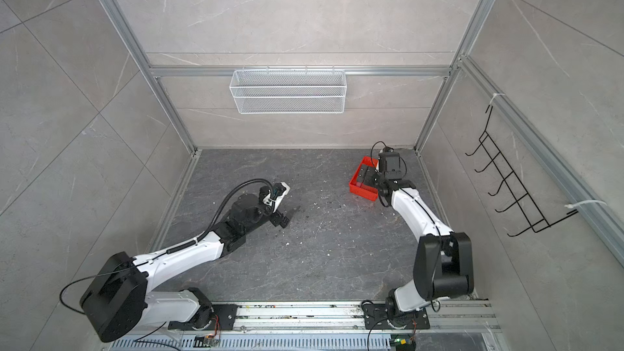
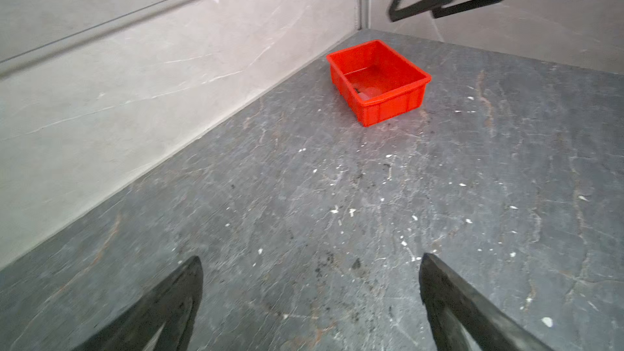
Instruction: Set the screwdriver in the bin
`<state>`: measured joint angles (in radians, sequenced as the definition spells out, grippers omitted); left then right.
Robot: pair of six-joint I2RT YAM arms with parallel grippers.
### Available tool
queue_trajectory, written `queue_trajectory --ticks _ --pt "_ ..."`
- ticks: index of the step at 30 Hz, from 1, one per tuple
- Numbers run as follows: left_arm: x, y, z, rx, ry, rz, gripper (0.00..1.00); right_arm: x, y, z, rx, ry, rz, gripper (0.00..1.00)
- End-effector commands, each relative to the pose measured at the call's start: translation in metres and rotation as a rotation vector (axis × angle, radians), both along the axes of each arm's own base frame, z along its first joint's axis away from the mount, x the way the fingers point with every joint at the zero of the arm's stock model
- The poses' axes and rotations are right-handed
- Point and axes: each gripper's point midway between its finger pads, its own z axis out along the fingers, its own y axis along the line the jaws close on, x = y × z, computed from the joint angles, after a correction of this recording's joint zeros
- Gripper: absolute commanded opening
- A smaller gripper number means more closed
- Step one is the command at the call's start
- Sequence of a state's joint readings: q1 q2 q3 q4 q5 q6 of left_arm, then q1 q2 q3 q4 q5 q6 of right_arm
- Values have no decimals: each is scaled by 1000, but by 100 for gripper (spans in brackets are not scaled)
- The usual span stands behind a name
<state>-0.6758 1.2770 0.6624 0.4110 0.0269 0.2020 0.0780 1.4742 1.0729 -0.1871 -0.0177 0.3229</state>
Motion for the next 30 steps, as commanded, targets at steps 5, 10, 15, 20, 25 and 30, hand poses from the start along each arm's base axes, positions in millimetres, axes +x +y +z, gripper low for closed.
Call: queue_trajectory --ticks 5,10,15,20,25,30 --pt "4 70 -4 -32 21 147 100 -34 17 46 -20 -263 154 99" --pt "10 128 -18 -24 28 324 100 -60 25 40 -32 -348 211 99" --pt "13 193 -38 26 -17 586 100 -78 27 8 -111 -378 216 99" --pt "10 239 -63 68 -39 792 100 -86 10 -28 -228 -370 118 99" --pt "12 257 -80 44 -45 851 99 -82 -1 -53 -329 -392 69 99" --pt "29 264 -77 -52 -48 841 99 -73 -3 -56 -391 -436 66 99"
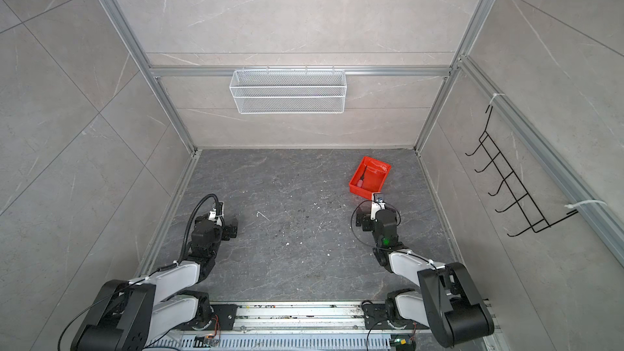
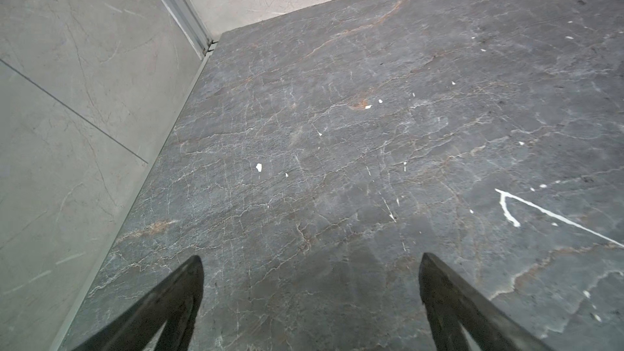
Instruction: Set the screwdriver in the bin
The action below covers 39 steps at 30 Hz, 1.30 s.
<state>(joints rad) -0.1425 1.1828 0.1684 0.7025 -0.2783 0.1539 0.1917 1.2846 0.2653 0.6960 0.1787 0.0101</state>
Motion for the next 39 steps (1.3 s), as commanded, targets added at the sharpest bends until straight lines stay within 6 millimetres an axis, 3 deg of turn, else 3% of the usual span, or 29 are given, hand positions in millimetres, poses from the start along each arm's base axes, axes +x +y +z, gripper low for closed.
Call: queue_trajectory --ticks 1,4,6,13,16,39 --pt "25 4 37 -100 -163 5 100 17 0 31 -50 -158 -4 99" --pt "37 13 27 -156 -169 21 100 23 9 17 -58 -144 47 99" --pt "43 19 15 -175 -146 40 100 21 4 8 -47 -146 23 99" --pt "61 27 -2 -243 -17 40 100 33 -2 0 -35 -86 -12 99" --pt "62 29 -1 -256 -19 41 100 38 -12 -2 -10 -59 -47 99" --pt "61 30 -1 -251 -21 46 100 40 -12 -3 9 -43 -31 99"
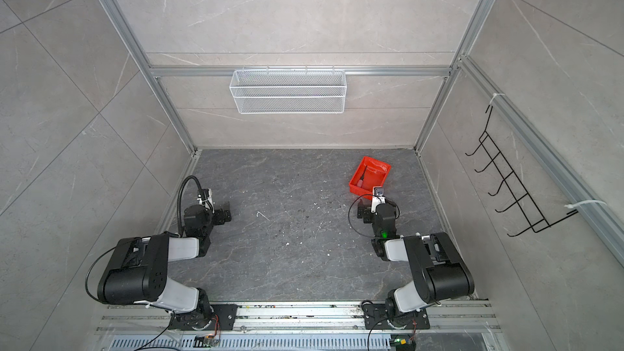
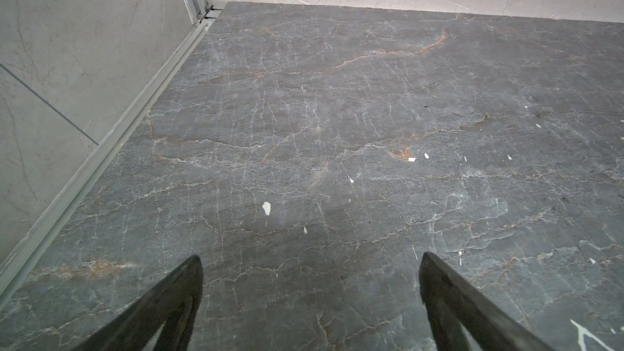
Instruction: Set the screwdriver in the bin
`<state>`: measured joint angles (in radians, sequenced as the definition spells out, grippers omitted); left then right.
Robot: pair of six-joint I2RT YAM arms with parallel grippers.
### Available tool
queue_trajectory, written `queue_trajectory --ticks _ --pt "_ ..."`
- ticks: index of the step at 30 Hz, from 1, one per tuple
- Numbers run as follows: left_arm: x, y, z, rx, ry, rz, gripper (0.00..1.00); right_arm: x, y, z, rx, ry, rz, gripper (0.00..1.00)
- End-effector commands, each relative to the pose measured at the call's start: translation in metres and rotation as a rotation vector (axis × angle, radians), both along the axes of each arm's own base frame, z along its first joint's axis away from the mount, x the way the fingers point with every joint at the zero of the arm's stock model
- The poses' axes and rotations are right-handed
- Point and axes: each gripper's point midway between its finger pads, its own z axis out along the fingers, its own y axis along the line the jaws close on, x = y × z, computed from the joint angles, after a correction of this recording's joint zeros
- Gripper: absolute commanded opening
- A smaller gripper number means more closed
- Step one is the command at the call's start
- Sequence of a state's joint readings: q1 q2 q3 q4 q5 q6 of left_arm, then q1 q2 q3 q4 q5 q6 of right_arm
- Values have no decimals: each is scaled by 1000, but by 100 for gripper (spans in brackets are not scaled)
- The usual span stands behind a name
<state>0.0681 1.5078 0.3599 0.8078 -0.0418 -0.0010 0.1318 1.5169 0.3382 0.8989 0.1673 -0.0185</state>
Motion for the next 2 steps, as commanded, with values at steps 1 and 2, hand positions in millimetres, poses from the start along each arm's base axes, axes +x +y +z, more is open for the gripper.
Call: queue_trajectory --ticks 1,2 --pt "5 -1 11 -15 -40 -5 100 4 2 2 24 1 7 99" --pt "5 -2 11 -15 -40 -6 100 4 2 3 23 -1 7 99"
